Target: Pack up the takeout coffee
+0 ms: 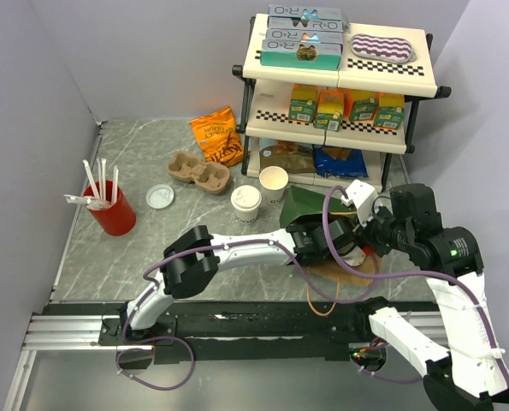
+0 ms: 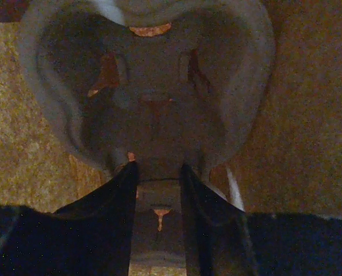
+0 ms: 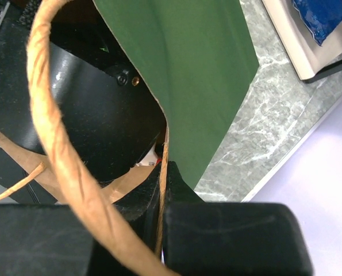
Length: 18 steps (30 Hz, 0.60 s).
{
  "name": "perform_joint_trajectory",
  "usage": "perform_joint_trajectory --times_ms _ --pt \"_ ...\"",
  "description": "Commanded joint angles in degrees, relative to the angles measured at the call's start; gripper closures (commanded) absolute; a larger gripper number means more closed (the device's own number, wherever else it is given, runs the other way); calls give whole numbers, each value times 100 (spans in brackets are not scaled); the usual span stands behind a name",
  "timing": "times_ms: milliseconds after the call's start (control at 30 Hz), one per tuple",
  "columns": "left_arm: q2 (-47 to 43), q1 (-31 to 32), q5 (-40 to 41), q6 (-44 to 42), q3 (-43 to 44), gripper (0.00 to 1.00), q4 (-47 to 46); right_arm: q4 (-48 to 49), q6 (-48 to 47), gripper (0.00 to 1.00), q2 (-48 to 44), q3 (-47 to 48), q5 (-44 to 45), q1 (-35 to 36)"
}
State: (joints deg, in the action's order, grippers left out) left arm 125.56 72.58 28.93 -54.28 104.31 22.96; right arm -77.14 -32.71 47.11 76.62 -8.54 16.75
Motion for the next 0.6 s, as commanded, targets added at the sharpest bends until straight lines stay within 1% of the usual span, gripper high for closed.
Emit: perform_joint_trajectory --times_ms 0,100,200,333,500,567 --pt "232 -174 245 286 317 99 -108 -1294 221 100 -88 213 -412 56" --pt "250 -252 157 506 555 99 -124 -1303 300 100 -79 204 -526 47" --pt "276 -358 297 436 546 99 -466 -1312 318 100 -97 143 -535 47" --pt "443 -455 306 304 625 99 -608 -1321 309 100 -158 90 -535 56" --pt "584 -490 359 111 661 99 -609 -1312 361 100 -150 72 -570 56" --pt "619 -490 272 67 704 99 -381 -1312 397 100 -97 133 -579 56"
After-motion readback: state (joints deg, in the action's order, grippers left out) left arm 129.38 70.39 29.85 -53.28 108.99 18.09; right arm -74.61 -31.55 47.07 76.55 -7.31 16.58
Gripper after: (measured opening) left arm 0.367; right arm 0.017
